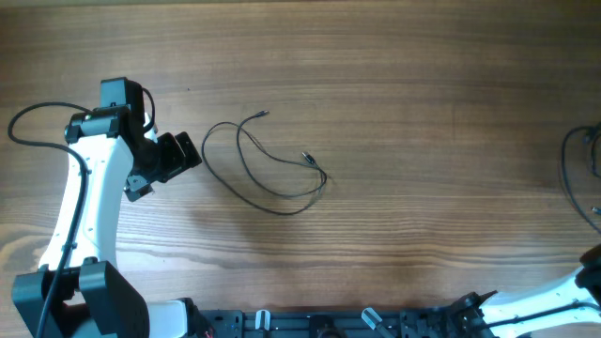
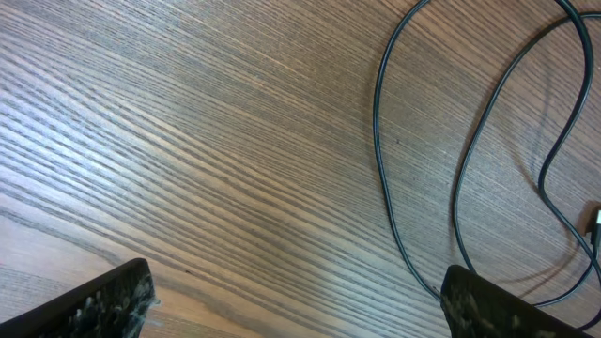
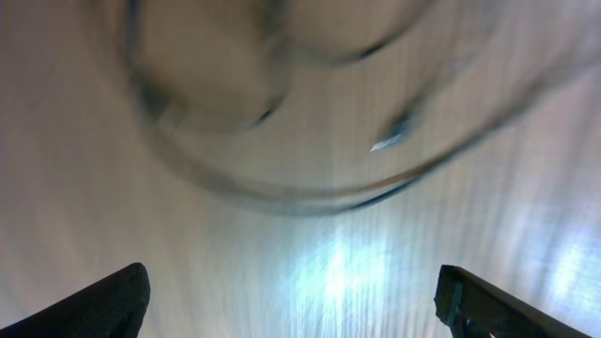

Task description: Untangle cables

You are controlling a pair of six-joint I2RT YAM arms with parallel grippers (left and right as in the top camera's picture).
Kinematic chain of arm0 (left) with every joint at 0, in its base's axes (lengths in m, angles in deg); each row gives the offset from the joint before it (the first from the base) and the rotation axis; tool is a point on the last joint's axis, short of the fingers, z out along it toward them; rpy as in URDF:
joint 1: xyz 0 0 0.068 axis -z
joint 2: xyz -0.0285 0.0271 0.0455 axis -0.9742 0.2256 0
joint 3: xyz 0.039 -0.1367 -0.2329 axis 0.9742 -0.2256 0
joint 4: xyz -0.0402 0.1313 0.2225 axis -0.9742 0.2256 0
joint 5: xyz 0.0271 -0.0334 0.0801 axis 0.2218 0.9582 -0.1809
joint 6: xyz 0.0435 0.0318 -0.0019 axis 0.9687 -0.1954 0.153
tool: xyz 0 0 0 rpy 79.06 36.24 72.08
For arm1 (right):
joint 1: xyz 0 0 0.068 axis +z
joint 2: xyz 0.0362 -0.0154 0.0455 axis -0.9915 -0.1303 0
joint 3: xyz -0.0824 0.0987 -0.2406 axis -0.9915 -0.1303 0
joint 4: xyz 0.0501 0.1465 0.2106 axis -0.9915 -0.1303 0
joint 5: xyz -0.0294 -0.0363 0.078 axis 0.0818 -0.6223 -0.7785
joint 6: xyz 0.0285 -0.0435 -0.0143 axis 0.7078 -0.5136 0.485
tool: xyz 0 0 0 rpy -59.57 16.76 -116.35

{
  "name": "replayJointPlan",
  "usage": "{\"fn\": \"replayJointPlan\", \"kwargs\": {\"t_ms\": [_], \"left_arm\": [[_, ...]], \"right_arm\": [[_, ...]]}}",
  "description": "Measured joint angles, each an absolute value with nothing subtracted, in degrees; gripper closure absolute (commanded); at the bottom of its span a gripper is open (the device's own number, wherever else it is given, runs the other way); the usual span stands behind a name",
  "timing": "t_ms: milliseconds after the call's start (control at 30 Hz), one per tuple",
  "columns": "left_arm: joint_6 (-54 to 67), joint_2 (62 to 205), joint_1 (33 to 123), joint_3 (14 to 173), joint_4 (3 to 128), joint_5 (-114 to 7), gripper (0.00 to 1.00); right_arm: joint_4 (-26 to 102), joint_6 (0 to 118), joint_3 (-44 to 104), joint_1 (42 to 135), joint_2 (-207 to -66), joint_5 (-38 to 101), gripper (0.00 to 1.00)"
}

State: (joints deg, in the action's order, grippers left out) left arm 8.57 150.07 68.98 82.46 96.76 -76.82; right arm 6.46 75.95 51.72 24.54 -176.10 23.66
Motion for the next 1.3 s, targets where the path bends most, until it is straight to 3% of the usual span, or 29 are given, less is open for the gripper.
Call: {"fn": "replayJointPlan", "kwargs": {"t_ms": [233,500,633,733,833,1133,1300], "left_arm": [[8.6,150.1,69.0,82.5,96.8,-76.0,0.00],[8.6,150.1,69.0,82.5,96.7,-75.6,0.00],[8.6,150.1,69.0,82.5,96.8,-75.6,0.00],[8.6,150.1,69.0,82.5,96.7,-75.6,0.00],[8.6,150.1,69.0,82.5,96.7,-75.6,0.00],[8.6,150.1,69.0,82.5,92.1,-75.6,0.00],[8.6,150.1,69.0,82.5,92.0,-75.6,0.00]], "right_arm": [[4.4,51.9,51.7,42.1,-176.1,6.1,0.00],[2.7,35.3,51.7,72.2,-176.1,3.6,0.00],[2.4,33.9,51.7,87.8,-176.1,8.7,0.00],[1.0,40.6,51.7,96.9,-176.1,17.4,0.00],[-2.9,58.1,50.3,103.7,-176.1,24.8,0.00],[-1.0,105.0,50.0,118.1,-176.1,24.1,0.00],[1.8,123.2,49.9,126.3,-176.1,27.1,0.00]]}}
